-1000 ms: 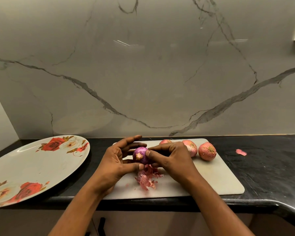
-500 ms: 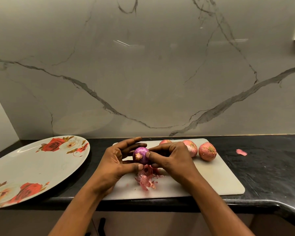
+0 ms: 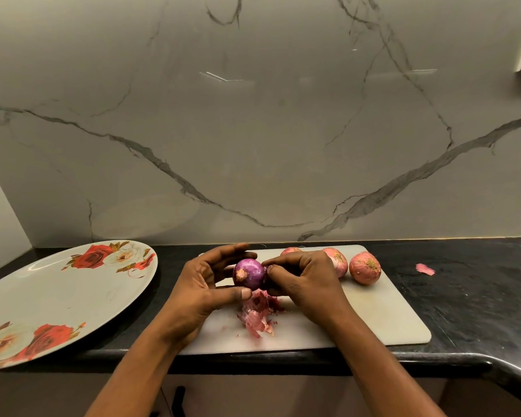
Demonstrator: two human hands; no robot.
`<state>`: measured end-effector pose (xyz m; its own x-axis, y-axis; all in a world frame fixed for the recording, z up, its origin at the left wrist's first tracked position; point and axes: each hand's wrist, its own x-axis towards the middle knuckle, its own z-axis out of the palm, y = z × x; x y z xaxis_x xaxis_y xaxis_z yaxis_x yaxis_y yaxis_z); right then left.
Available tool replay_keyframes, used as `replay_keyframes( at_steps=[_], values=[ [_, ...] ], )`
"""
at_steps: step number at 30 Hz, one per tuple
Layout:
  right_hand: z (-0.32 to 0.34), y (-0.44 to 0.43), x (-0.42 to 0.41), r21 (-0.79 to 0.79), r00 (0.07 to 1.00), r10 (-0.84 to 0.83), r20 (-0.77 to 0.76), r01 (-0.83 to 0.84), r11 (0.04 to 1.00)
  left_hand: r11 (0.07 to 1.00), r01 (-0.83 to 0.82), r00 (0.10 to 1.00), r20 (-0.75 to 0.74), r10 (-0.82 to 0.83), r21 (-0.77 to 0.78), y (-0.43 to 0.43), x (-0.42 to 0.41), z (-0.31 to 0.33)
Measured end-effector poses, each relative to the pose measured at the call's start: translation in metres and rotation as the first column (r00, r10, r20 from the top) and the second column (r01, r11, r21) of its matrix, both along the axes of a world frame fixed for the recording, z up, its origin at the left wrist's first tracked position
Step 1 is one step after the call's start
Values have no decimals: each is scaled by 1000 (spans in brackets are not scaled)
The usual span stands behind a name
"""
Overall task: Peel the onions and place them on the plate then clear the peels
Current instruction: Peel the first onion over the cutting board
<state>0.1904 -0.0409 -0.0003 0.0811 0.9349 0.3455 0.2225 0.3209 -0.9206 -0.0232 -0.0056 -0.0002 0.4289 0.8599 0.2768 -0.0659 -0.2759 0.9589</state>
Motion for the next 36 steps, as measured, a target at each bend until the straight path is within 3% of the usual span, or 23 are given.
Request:
replay_keyframes(
  at_steps=[5, 21, 32, 36],
  values=[
    [2, -1, -1, -32, 999, -19, -49, 18, 999, 1000, -14, 999, 41, 15, -17, 0, 0, 0],
    [1, 0, -1, -46, 998, -66, 11, 66, 997, 991, -52, 985, 158, 72, -126, 0, 6, 2],
    [3, -3, -2, -43, 1000, -24, -1, 24, 999, 991, -18, 986, 165, 40, -134, 1, 5, 2],
    [3, -4, -3, -29, 1000, -14, -2, 14, 999, 997, -16, 994, 104, 24, -69, -2, 5, 2]
  ],
)
